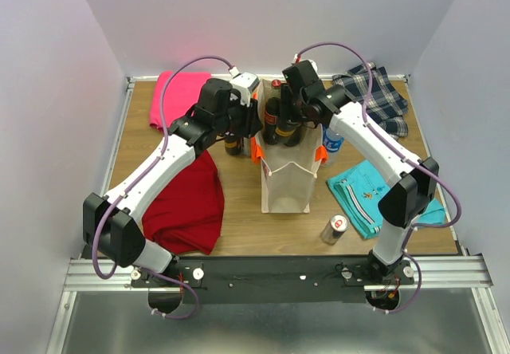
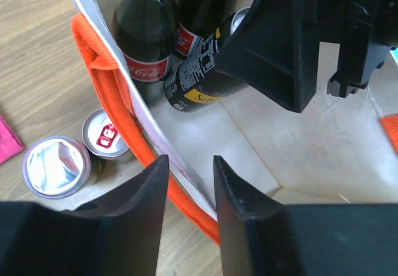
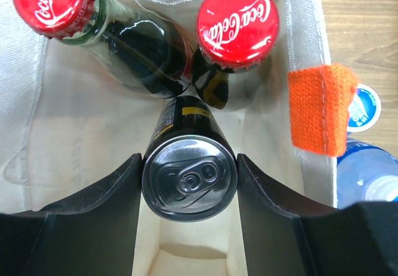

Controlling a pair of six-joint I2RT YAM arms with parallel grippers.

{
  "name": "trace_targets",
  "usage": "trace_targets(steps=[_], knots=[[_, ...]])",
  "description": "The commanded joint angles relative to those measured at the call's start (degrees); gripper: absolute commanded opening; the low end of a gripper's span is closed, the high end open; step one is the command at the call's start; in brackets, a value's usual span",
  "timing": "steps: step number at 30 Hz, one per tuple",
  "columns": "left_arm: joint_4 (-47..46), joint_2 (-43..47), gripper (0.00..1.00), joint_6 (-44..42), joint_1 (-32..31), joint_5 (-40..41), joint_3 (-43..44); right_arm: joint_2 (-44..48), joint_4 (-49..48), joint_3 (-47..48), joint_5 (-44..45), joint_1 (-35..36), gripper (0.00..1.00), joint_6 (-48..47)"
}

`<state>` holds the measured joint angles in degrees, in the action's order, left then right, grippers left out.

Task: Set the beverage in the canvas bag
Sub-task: Place the drink in the canvas bag.

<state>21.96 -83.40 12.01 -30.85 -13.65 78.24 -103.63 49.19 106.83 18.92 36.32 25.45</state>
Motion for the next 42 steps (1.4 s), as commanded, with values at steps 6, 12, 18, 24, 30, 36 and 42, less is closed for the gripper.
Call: trace_targets(steps=[6,12,18,24,30,36,42], knots=[[2.21,1.92,0.23,-1.64,0.09,0.55,-1.42,-3.59,-6.91,0.66,4.19,1.83,0.01,0.39],[2.48,2.54,0.03,-1.55,0.18,0.82,-1.51,-5.44,-7.53,1.10,6.13,3.15,0.01,-0.05],[2.92,3.06,0.00,-1.81,0.09,1.43,-1.60,-6.67,-8.06,0.49,6.92,3.76,0.01,0.03],[3.18,3.24,0.00,-1.99,0.09,2.40,-1.77,-8.07,-8.67,-0.04,7.54,4.29,0.01,0.21],[3.01,3.85,0.00,-2.17,0.18,3.54,-2.39,-9.65,-8.85,-0.30,8.50,4.64,0.01,0.21],[2.92,4.21,0.00,-2.25,0.18,4.51,-2.83,-11.06,-9.73,-0.13,9.38,4.99,0.01,0.21],[3.00,4.38,0.00,-2.43,0.09,4.60,-3.00,-12.47,-9.82,0.05,9.73,5.08,0.01,0.30]])
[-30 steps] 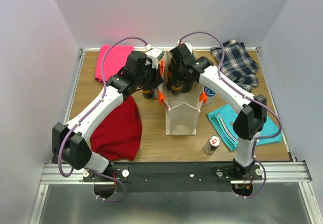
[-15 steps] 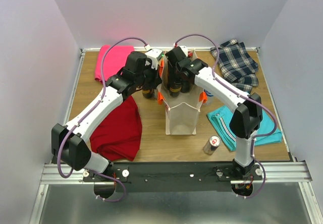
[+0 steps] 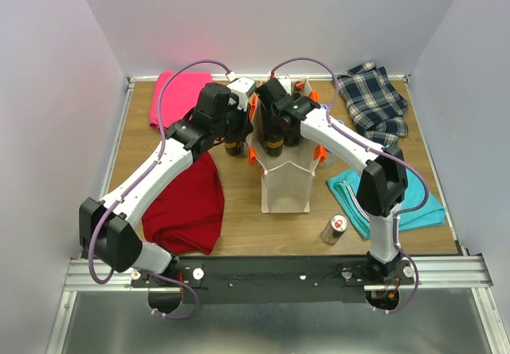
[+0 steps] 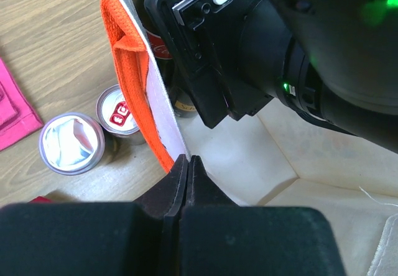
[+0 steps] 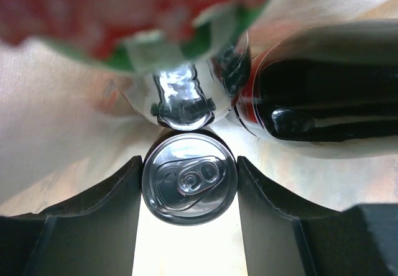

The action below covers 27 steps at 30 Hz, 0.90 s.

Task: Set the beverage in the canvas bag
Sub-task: Place the drink in the canvas bag.

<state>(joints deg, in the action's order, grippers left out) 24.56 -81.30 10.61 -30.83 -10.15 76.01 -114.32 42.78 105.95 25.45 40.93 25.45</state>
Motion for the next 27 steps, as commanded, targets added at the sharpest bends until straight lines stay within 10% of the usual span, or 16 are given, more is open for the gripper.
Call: trace_targets(steps=[1,9,27], knots=[[0.40,2.28,0.00,-1.12,0.15,1.10,-0.77,-2.04,-3.15,1.27,3.29,0.47,0.01,0.47],[0.40,2.28,0.07,-1.56,0.07,1.28,-0.95,-3.19,-2.44,1.54,1.79,0.47,0.01,1.09],[0.14,2.63,0.15,-2.09,0.07,2.07,-1.83,-5.12,-0.34,2.33,3.02,0.47,0.46,2.58]])
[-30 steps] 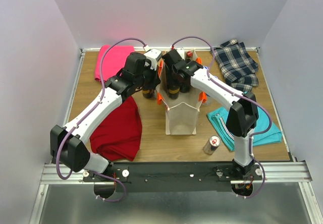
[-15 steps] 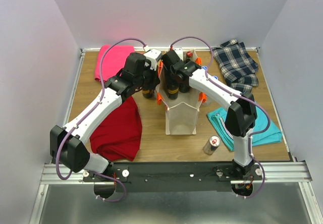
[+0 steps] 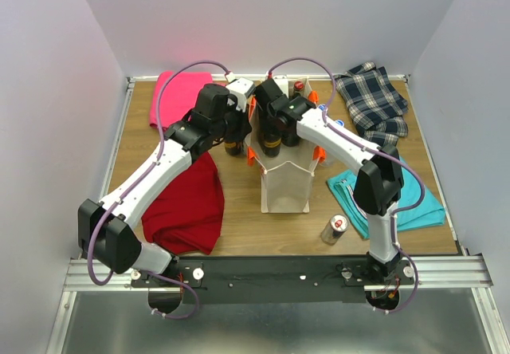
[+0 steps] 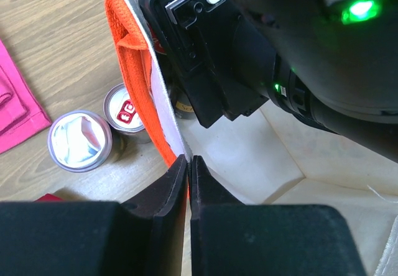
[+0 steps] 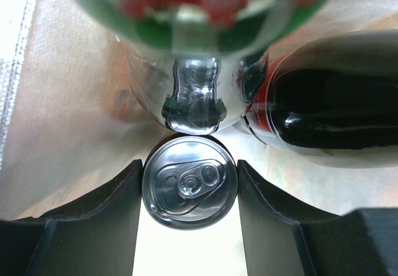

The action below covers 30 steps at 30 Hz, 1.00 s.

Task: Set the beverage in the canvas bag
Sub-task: Place the drink in the canvas bag.

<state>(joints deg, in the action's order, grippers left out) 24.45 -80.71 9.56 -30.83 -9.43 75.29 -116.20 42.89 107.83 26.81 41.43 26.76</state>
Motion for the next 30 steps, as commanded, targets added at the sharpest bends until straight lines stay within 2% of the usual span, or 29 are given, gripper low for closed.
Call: trace_targets(steps=[1,7,30], knots=[[0.25,2.04,0.15,-1.04,0.07,1.43,-1.19,-3.50,-0.18,0.36,1.76,-0.03,0.48,1.45],[0.16,2.13,0.16,-1.12,0.16,1.70,-1.19,-3.68,0.79,0.19,2.37,-0.03,0.57,2.15],[-0.10,2.57,0.22,-0.95,0.07,1.78,-1.63,-0.52,-3.43,-2.98,-2.29,-0.03,0.70,1.19]])
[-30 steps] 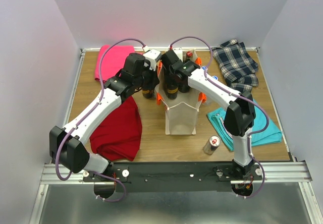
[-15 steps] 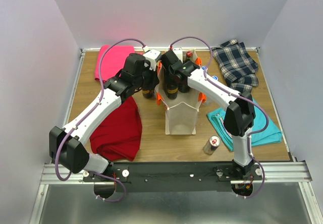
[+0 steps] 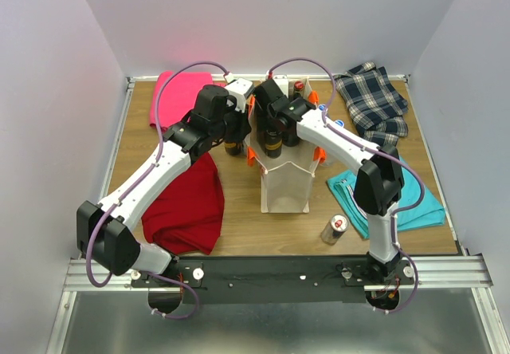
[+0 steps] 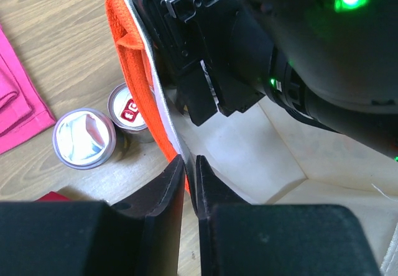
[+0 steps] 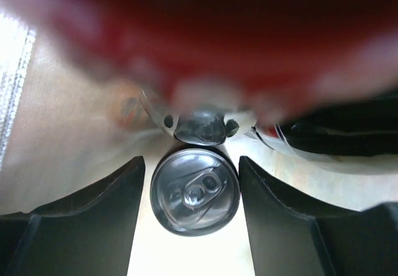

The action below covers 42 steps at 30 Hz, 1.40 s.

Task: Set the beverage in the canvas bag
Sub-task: Place the drink in the canvas bag.

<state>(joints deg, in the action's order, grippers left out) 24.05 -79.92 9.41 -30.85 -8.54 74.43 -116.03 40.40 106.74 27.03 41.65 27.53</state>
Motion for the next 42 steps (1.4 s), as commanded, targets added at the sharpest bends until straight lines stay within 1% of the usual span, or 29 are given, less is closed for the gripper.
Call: trace_targets(steps=[1,16,24,42], knots=[[0.29,1.87,0.22,-0.80,0.18,0.89,-0.87,-0.34,-1.20,-1.97,-2.16,-0.16,0.71,0.42],[0.29,1.96,0.26,-0.88,0.18,1.07,-0.61,1.33,-0.94,-1.36,-0.05,-0.25,0.72,0.33],[0.38,1.96,0.33,-0.97,0.18,1.15,-0.08,4.05,0.20,0.92,1.27,-0.25,0.73,0.24],[0.29,2.31,0.37,-1.06,0.18,0.98,-0.34,6.95,0.38,2.50,2.77,-0.25,0.73,0.86]])
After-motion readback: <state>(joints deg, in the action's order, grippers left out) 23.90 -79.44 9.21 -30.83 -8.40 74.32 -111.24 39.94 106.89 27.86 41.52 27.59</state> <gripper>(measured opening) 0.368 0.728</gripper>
